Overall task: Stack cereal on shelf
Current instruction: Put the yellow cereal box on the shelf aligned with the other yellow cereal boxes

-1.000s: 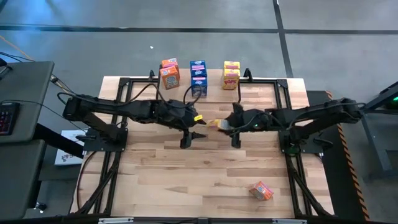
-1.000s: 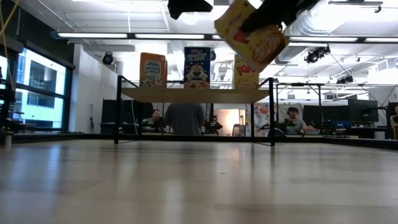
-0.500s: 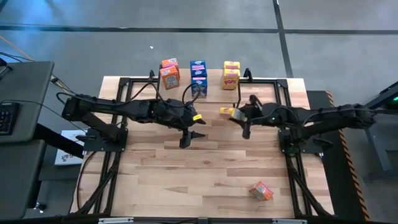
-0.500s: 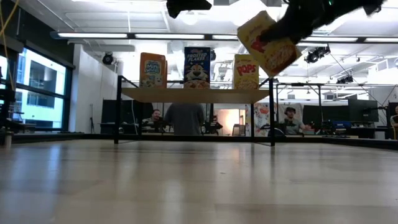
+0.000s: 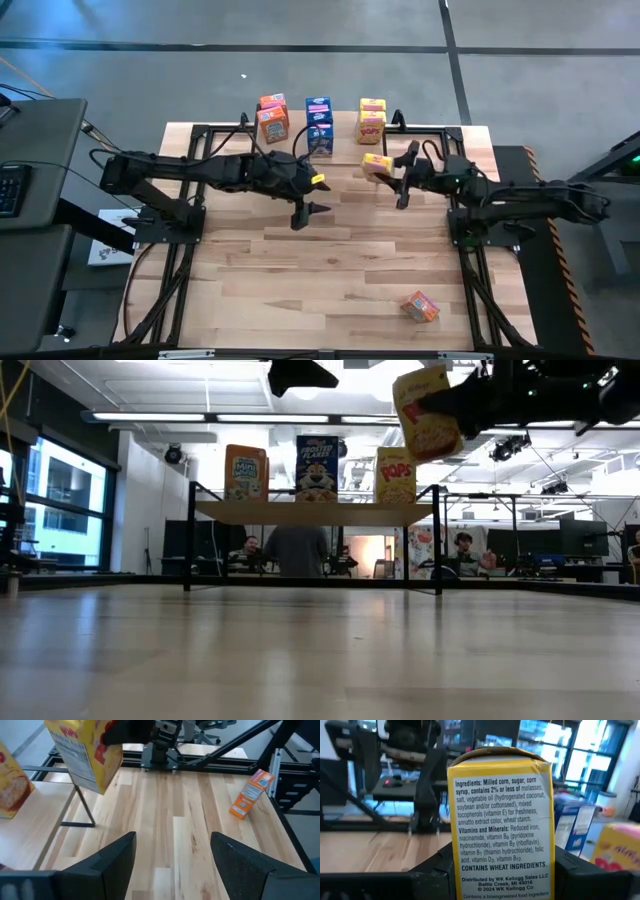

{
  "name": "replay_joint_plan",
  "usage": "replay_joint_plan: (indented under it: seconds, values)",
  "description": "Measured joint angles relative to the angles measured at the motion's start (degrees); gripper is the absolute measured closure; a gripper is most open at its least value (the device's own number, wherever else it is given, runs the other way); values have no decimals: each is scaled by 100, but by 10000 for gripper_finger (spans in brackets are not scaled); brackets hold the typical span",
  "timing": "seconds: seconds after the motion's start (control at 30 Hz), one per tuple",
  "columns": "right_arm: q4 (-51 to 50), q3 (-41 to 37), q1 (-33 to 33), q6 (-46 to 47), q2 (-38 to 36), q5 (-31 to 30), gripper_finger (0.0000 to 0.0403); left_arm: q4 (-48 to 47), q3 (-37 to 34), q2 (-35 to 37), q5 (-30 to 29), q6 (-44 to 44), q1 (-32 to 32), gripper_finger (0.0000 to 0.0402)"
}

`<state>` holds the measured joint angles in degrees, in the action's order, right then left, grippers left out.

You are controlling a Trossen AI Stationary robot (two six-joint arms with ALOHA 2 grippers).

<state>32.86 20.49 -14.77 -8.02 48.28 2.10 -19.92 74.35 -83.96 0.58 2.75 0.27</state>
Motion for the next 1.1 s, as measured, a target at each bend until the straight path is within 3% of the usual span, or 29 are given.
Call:
replay_joint_plan:
  seconds: [0.63, 1.1]
  values:
    - [2487, 0, -1406, 178, 1675, 2163, 237, -38, 0, -2, -22, -147, 389, 154]
    - [3261, 0, -1810, 8, 2774, 2195, 237, 17, -2, -2, -20, -147, 385, 154]
